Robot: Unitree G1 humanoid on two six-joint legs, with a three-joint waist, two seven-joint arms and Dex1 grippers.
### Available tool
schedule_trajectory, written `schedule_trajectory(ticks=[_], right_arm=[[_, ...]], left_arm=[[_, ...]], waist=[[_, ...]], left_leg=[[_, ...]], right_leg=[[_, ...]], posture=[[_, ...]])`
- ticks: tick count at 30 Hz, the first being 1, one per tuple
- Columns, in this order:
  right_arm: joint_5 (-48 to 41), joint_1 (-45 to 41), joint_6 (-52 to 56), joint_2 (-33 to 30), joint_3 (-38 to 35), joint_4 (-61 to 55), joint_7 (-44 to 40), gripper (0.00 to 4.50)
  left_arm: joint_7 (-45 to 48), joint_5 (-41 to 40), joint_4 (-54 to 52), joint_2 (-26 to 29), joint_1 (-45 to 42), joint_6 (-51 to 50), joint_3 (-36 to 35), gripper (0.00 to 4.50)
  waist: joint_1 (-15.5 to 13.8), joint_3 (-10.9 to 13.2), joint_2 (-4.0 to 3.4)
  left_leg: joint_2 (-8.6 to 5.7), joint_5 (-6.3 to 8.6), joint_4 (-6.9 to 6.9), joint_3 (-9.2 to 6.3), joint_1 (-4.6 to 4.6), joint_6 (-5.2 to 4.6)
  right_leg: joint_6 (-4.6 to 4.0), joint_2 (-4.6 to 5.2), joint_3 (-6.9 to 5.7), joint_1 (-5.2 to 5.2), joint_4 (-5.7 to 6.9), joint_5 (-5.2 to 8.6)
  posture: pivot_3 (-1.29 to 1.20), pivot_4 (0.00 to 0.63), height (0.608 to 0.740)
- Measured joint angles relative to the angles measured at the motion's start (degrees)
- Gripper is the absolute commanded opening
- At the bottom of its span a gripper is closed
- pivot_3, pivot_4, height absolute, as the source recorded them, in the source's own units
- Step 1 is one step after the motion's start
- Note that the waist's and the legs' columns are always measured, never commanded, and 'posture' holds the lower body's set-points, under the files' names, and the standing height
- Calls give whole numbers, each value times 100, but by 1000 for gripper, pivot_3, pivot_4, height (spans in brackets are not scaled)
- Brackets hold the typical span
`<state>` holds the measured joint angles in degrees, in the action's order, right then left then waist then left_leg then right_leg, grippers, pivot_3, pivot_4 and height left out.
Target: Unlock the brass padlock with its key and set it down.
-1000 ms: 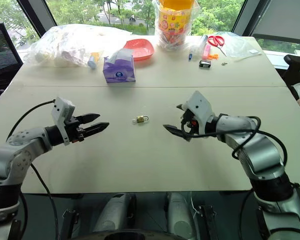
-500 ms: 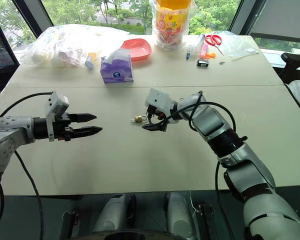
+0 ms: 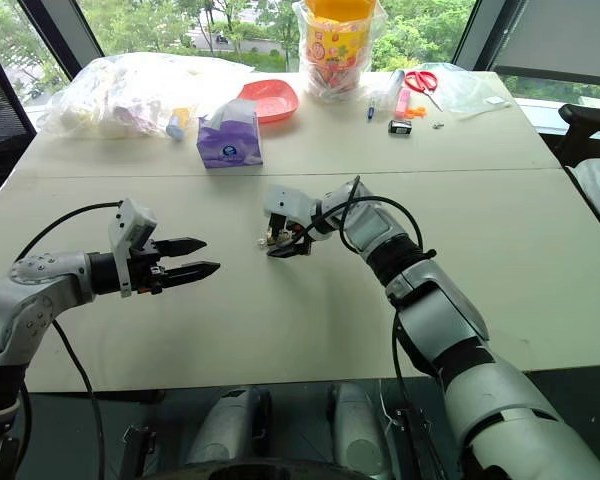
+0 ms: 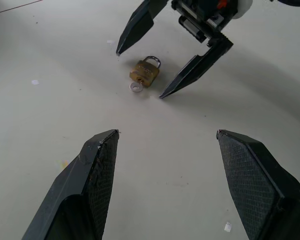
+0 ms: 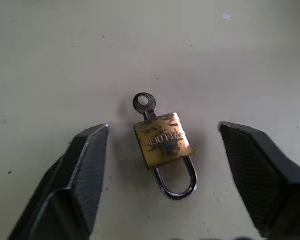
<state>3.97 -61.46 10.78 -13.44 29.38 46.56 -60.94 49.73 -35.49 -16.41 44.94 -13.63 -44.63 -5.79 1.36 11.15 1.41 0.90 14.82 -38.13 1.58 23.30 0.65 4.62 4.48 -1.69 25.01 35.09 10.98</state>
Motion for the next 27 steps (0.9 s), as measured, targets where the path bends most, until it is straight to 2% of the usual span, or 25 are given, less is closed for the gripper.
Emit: schedule_trajectory(ticks=[3, 7, 10, 15, 18, 22, 25, 27], right_arm=[[32, -51, -133, 60, -67, 271, -141, 734], [143, 32, -198, -7, -164, 157, -177, 697], [268, 319, -598, -196, -206, -289, 66, 697], [463, 883, -1366, -807, -634, -1874, 728, 697], [494, 1087, -1411, -1006, -827, -2924, 893, 697], [602, 1445, -1168, -1079, -892, -3684, 1019, 697], [646, 1537, -946, -1068, -905, -3992, 1107, 697], [662, 1586, -735, -1063, -937, -4262, 1189, 697]], left_arm=[[-21, 5, -13, 5, 6, 7, -1, 3267], [-35, 2, 70, -25, -11, 27, -24, 3267], [-134, -43, 359, -279, -235, 39, -110, 3267], [1, -465, 1199, -750, -1034, -21, -381, 3267], [272, -523, 1652, -886, -1494, -5, -380, 3267], [661, -482, 2426, -1081, -2006, 24, -168, 3267], [925, -379, 2824, -1177, -2315, 108, -14, 2425], [1161, -286, 3060, -1239, -2585, 163, 130, 1631]], waist=[[-3, 0, -1], [-49, -1, -2], [-81, 0, -2], [-59, 1, -2], [-25, 0, 0], [-43, 0, 0], [-49, 0, 0], [-58, 0, 0]], left_leg=[[2, -6, 0, -4, -19, 9], [1, -13, -2, -9, -21, 21], [-4, -14, -4, -12, -11, 22], [-10, -15, -6, -7, 10, 23], [-8, -15, 1, -6, 5, 23], [-6, -15, 0, -8, 5, 22], [-6, -16, -8, -6, 6, 22], [-7, -16, -8, -7, 7, 22]], right_leg=[[-4, -2, 0, -15, 7, 2], [-7, 1, 0, -21, 7, 4], [-6, 6, -1, -19, 5, 3], [18, 9, 0, 0, 4, -9], [19, 3, -1, 1, 6, -9], [18, -2, -1, 1, 8, -8], [16, -1, 0, -1, 6, -7], [11, 0, 0, -2, 6, -4]], posture=[[0, 150, 740], [0, 150, 740], [0, 150, 740], [0, 150, 740], [0, 150, 740], [0, 150, 740], [0, 150, 740], [0, 150, 740]])
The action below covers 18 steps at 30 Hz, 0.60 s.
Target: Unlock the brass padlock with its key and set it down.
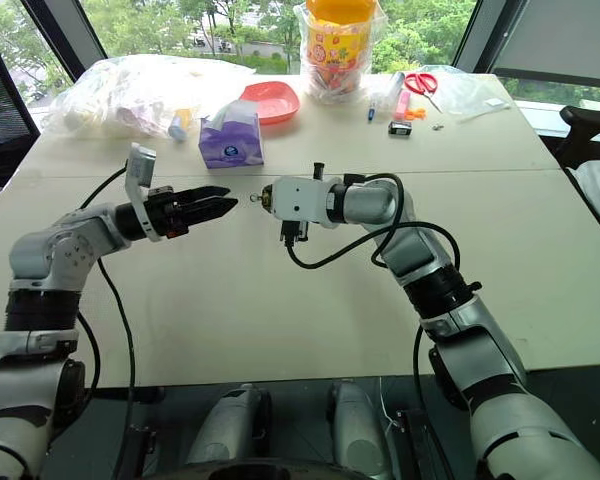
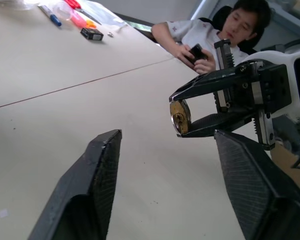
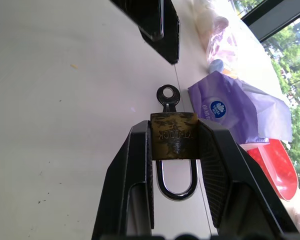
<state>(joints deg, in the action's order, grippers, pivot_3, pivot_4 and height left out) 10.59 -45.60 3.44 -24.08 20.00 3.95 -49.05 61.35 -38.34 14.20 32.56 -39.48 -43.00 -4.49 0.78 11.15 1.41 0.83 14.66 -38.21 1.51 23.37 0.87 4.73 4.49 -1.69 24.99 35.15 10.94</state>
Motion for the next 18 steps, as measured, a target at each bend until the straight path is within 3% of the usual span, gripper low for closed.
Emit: schedule_trajectory(ticks=[15, 18], right_arm=[[56, 227, 578, -78, -2, -617, 89, 697], [60, 249, 613, -85, -2, -624, 89, 697]], left_arm=[[417, 416, 858, -409, -466, 372, 271, 1631], [464, 442, 861, -409, -466, 385, 272, 971]], waist=[[3, 0, 0], [4, 0, 0]], left_leg=[[0, 0, 2, -1, 1, 0], [0, 0, 2, -1, 1, 0]], right_leg=[[4, 0, 0, 2, -1, -1], [3, 0, 0, 2, -1, -1]], posture=[[0, 150, 740], [0, 150, 740]])
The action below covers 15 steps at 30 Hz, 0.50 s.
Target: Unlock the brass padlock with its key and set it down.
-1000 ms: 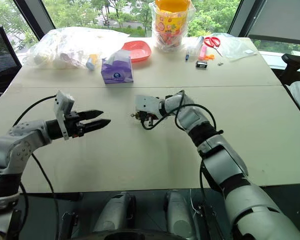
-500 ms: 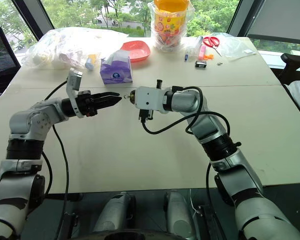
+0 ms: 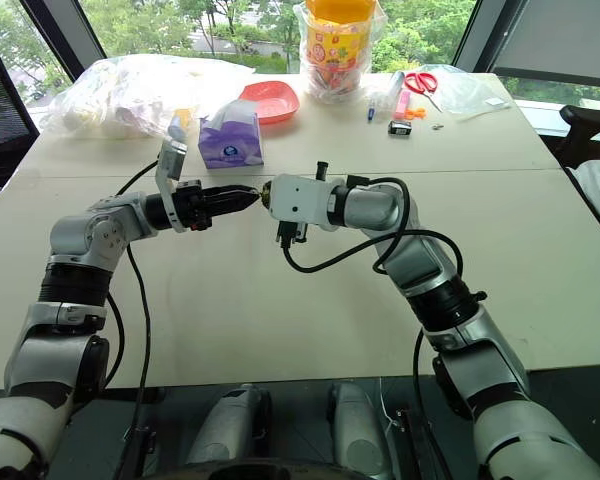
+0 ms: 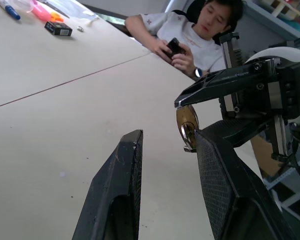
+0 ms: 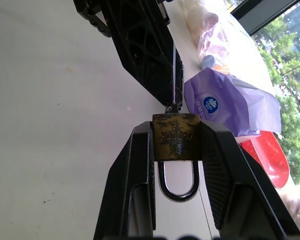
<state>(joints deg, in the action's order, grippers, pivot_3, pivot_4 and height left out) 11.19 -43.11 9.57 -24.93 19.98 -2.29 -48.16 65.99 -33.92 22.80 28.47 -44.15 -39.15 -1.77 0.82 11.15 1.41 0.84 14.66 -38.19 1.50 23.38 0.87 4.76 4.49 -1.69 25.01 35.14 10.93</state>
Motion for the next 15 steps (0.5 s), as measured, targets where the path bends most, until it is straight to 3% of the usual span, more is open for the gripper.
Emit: schedule_trajectory(ticks=[2, 3, 10, 15], right_arm=[[13, 10, 24, -19, 1, -19, 0, 697], [26, 20, 30, -35, 1, -19, 0, 697], [43, 31, 93, -40, 6, -29, -9, 697], [45, 37, 164, -45, 12, -23, -54, 697]], left_arm=[[73, 8, -2, -13, -5, 11, 7, 199], [97, 9, -2, -28, -15, 14, 9, 95], [159, 235, -70, -29, -22, 268, 102, 95], [188, 927, -345, 81, 57, 1345, 429, 95]], waist=[[-1, 0, 0], [-1, 0, 0], [-4, 0, 0], [-6, 0, 0]], left_leg=[[0, 0, 0, 0, 0, 0], [0, 0, 0, 0, 0, 0], [0, 0, 0, 0, 1, 0], [0, 0, 0, 0, 1, 0]], right_leg=[[0, 0, 0, 0, 0, 0], [-2, 0, 0, 0, 0, 1], [-9, 0, 0, 0, -1, 6], [-13, 1, 0, 0, -1, 8]], posture=[[0, 150, 740], [0, 150, 740], [0, 150, 740], [0, 150, 740]])
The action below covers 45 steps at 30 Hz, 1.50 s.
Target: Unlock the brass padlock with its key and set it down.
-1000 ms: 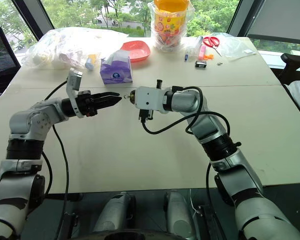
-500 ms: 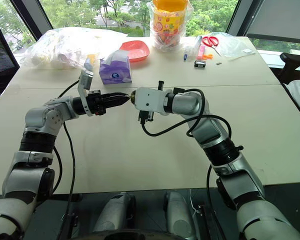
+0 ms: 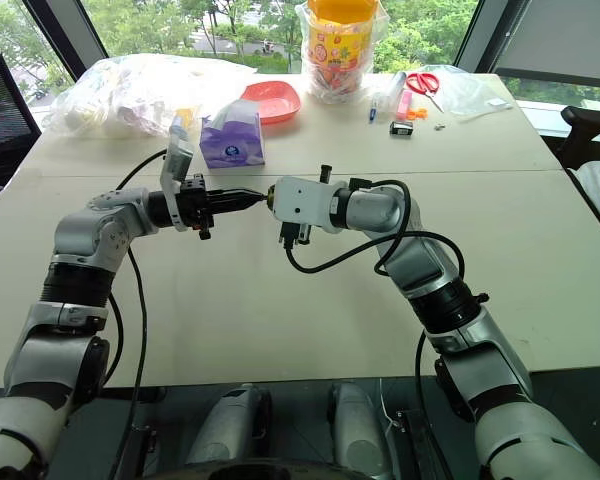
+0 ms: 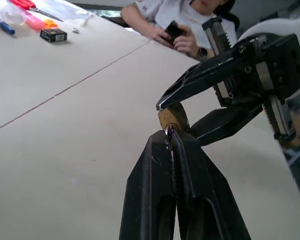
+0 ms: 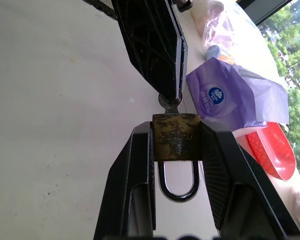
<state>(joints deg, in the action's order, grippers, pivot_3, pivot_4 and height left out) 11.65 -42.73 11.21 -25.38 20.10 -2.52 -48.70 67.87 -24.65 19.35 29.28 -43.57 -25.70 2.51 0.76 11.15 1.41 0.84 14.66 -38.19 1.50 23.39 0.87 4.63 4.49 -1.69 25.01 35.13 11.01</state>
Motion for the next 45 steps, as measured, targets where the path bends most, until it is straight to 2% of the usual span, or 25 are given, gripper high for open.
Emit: schedule_trajectory(ticks=[4, 9, 11, 15, 18, 22, 35, 38, 40, 42, 45], right_arm=[[-4, 53, 52, 8, 78, 28, -77, 697], [-49, 55, 84, 12, 119, 30, -174, 697], [-43, 55, 77, -1, 140, 42, -175, 697], [2, 27, -148, -1, 141, 46, -68, 697], [60, 15, -259, -17, 140, 48, -5, 697], [59, 9, -331, -13, 140, 48, 3, 697], [61, 9, -404, 33, 142, 39, 2, 697], [62, 9, -398, 34, 142, 31, 2, 697], [67, 9, -381, 33, 145, 18, 0, 697], [102, 10, -365, 35, 154, 11, 7, 697], [122, 10, -362, 36, 162, 1, 8, 697]], left_arm=[[132, 665, -95, 160, 137, 1259, 341, 95], [262, 891, -9, 164, 240, 1873, 350, 95], [292, 789, 17, 151, 212, 1546, 320, 95], [513, -142, 236, 171, 115, -462, 5, 95], [714, -648, 247, 301, 76, -1426, -214, 890], [639, -816, 184, 268, 2, -1697, -347, 2498], [302, -479, 628, -323, -316, -1100, -221, 2498], [322, -453, 731, -360, -329, -1098, -211, 1763], [401, -431, 747, -361, -330, -1097, -161, 832], [455, -411, 754, -361, -332, -1101, -141, 106], [471, -382, 759, -360, -332, -1096, -139, 81]], waist=[[-2, 0, 0], [-2, 0, 0], [-7, 0, 0], [12, 0, 0], [28, 0, 0], [2, 0, 0], [0, 0, 0], [8, 0, 0], [5, 0, 0], [5, 0, 0], [4, 0, 0]], left_leg=[[0, 0, 1, 1, 0, 0], [1, 0, 1, 2, 1, 0], [1, 0, 0, 2, 1, 0], [0, 0, 0, -1, 3, -1], [1, 0, 2, -4, 3, -1], [0, 0, 1, -5, 3, -1], [-2, 0, 0, -4, 3, -1], [-2, 0, 1, -4, 3, -1], [-2, 0, 1, -4, 3, -1], [-2, 0, 1, -4, 3, -1], [-2, 0, 1, -5, 3, -1]], right_leg=[[-1, 0, 0, 1, -1, 0], [-1, 0, -1, 2, -1, 0], [0, 0, 0, 1, -1, 0], [23, -1, -1, 2, 1, -5], [26, -2, -1, 5, 3, -3], [24, 0, -1, 2, 2, -3], [14, -1, -1, 0, 1, 2], [24, -1, -1, 1, 1, -3], [24, -1, -1, 1, 1, -4], [22, 0, 0, 1, 1, -3], [21, 0, 0, 1, 1, -2]], posture=[[0, 150, 740], [0, 150, 740], [0, 150, 740], [0, 150, 740], [0, 150, 740], [0, 150, 740], [0, 150, 740], [0, 150, 740], [0, 150, 740], [0, 150, 740], [0, 150, 740]])
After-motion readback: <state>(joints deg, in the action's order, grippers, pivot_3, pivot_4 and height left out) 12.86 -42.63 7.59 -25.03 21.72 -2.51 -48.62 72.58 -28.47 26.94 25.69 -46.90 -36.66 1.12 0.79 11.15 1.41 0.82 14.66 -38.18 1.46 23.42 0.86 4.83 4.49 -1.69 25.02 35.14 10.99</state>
